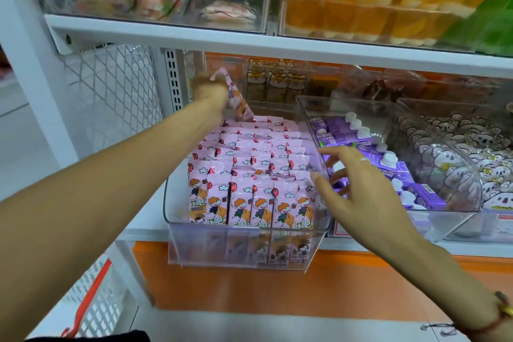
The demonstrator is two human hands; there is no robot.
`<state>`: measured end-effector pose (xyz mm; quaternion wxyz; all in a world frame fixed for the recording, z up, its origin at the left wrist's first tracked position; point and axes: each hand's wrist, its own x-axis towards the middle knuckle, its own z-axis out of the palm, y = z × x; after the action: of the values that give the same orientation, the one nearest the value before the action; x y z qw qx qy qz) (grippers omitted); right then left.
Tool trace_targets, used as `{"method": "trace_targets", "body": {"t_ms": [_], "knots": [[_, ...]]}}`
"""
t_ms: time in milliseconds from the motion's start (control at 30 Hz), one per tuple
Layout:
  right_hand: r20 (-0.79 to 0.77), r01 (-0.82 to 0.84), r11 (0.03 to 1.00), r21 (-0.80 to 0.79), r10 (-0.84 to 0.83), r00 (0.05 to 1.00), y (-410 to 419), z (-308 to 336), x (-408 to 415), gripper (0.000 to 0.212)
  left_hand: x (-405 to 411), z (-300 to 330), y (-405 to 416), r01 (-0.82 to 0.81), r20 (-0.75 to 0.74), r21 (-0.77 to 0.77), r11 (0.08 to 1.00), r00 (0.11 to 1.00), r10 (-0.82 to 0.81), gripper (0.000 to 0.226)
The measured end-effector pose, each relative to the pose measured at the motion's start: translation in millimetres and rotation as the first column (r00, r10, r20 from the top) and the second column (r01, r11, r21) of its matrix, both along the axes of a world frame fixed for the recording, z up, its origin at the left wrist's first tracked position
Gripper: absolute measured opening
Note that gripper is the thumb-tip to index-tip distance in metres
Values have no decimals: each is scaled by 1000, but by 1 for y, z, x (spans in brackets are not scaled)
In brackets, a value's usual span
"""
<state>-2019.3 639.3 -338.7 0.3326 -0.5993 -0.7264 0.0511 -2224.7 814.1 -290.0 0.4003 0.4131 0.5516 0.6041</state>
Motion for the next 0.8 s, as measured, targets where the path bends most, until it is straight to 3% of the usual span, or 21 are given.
{"method": "trace_targets", "body": {"t_ms": [133,233,300,433,533,667,800], "knots": [[13,41,992,123,-43,999,4,6,-6,37,-7,12,-50,-27,181,26,999,983,22,12],[-39,-4,968,251,14,999,0,19,-22,37,-8,19,-100,34,149,53,998,988,-42,25],[-82,-73,964,256,97,992,-6,26,-36,44,-11,18,-131,124,87,66,990,988,-129,32],[-271,-254,966,42,255,928,-17,29,-57,57,-9,9,-172,234,64,126,964,968,-244,25],[-462,-403,913,-68,329,824,-21,30,-64,33,-6,1,-185,224,36,185,957,971,-235,25],[-786,-425,881,-208,108,609,-14,29,-62,17,-9,-17,-190,220,-4,196,956,975,-224,26],[-860,-446,844,-297,-33,510,-11,27,-57,28,-6,-29,-192,323,-210,180,929,935,-285,23]]}}
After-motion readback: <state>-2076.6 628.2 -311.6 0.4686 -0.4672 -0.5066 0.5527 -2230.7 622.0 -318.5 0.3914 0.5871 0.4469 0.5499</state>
